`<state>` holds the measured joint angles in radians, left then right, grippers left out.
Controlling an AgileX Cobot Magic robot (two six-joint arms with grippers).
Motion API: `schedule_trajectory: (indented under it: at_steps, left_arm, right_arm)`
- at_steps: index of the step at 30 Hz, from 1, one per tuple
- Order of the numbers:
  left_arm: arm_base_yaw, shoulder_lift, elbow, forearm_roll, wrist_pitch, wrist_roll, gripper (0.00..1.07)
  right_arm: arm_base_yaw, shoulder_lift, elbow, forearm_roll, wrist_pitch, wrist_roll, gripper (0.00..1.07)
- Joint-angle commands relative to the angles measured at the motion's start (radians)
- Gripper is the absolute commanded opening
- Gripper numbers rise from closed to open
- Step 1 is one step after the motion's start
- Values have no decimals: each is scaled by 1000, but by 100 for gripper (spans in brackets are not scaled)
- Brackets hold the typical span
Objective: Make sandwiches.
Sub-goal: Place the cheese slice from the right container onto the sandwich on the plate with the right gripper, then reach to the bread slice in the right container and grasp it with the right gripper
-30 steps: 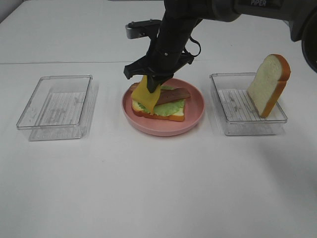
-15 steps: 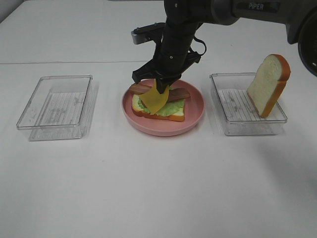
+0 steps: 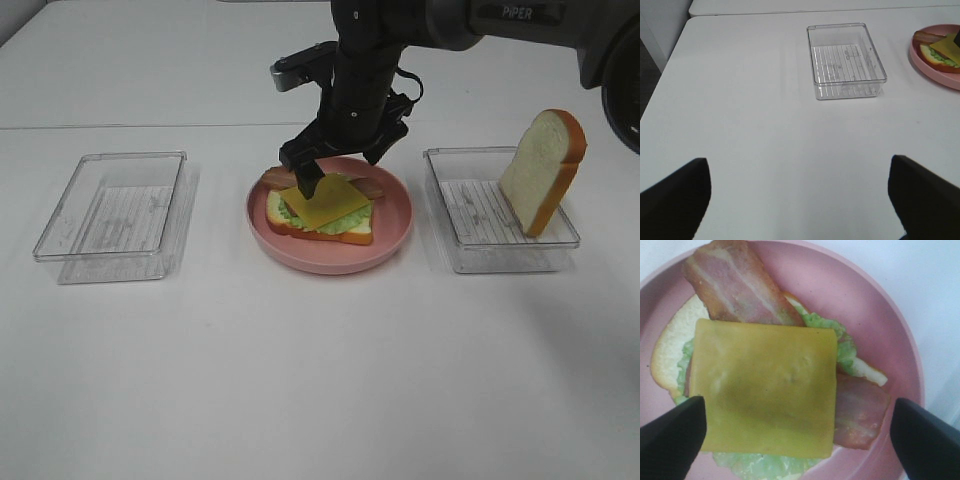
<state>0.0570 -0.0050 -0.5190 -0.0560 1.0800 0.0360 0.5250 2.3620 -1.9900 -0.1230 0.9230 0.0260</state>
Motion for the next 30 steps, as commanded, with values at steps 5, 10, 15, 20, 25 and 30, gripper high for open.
schedule_trajectory:
  at_steps: [5,10,15,20,25,30]
  left_arm:
    - [2,-9,1,-8,-7,0,88]
    - [2,-9,1,-8,-7,0,88]
    - [2,-9,1,-8,-7,0,88]
    - [2,-9,1,-8,-7,0,88]
    - [2,-9,1,-8,-7,0,88]
    - [2,-9,1,-8,-7,0,88]
  right_arm:
    - [-2,-34,-5,-25,44,-4,99]
    - [-2,-99,-5,-88,92,-3,99]
    - [-4,-166,-5,-155,153,9,99]
    - [-30,-231,-5,-186,215,11,99]
    - [-112,-278,-5,-183,259,11,99]
    - [-208,-308,-5,-181,294,11,99]
